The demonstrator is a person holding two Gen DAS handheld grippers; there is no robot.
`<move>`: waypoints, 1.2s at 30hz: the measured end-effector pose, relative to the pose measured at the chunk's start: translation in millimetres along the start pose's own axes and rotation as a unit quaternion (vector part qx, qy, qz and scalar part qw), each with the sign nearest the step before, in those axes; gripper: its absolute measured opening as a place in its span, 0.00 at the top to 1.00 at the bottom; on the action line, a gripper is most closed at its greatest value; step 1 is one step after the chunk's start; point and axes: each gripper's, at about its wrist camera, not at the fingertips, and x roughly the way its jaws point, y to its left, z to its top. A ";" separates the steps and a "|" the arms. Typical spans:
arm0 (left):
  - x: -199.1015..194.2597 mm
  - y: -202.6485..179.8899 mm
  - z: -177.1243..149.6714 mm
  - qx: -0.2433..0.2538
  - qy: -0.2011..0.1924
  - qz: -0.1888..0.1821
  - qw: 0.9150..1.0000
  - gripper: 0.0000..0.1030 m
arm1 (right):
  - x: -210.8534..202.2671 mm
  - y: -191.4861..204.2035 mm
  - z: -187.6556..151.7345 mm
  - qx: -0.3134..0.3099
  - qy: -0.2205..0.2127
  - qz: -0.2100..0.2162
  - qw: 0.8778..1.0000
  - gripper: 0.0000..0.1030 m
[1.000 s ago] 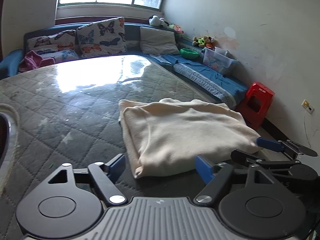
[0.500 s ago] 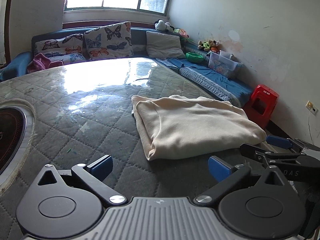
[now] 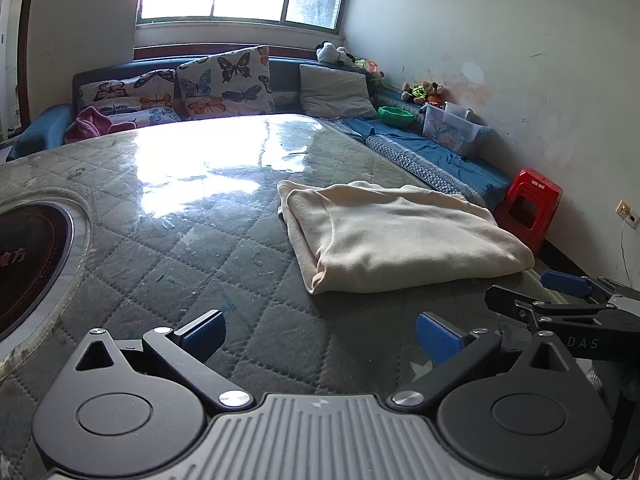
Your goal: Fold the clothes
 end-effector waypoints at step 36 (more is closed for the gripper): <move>-7.6 -8.5 -19.5 0.024 0.041 0.044 0.998 0.00 | -13.7 6.5 -17.3 0.013 0.017 -0.016 1.000 0.00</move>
